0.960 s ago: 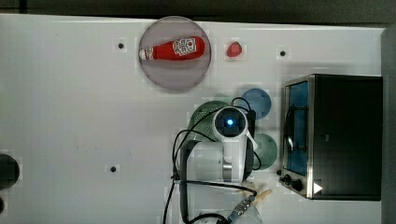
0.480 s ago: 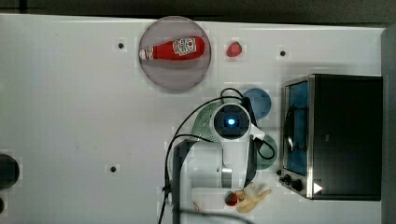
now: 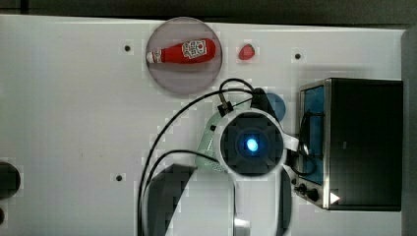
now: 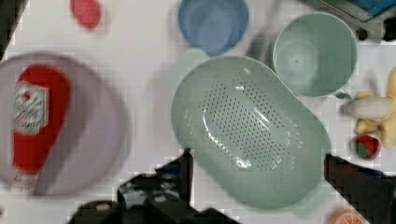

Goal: Drag strainer left to right.

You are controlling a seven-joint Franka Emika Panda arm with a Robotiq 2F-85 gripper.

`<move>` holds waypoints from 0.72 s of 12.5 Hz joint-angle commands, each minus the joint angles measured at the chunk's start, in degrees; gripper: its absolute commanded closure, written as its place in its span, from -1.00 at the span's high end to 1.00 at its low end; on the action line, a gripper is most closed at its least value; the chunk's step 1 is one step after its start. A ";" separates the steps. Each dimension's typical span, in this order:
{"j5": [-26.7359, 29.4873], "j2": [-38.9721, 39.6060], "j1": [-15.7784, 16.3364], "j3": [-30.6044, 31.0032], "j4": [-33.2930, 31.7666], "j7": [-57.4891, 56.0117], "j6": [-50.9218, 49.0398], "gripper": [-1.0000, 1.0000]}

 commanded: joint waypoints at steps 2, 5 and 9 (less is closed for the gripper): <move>0.73 -1.85 0.06 0.70 9.49 -19.12 -13.29 1.00; 1.43 -2.74 0.08 0.83 14.78 -20.33 -20.95 1.00; 1.40 -3.28 0.06 0.55 17.64 -20.33 -23.42 1.00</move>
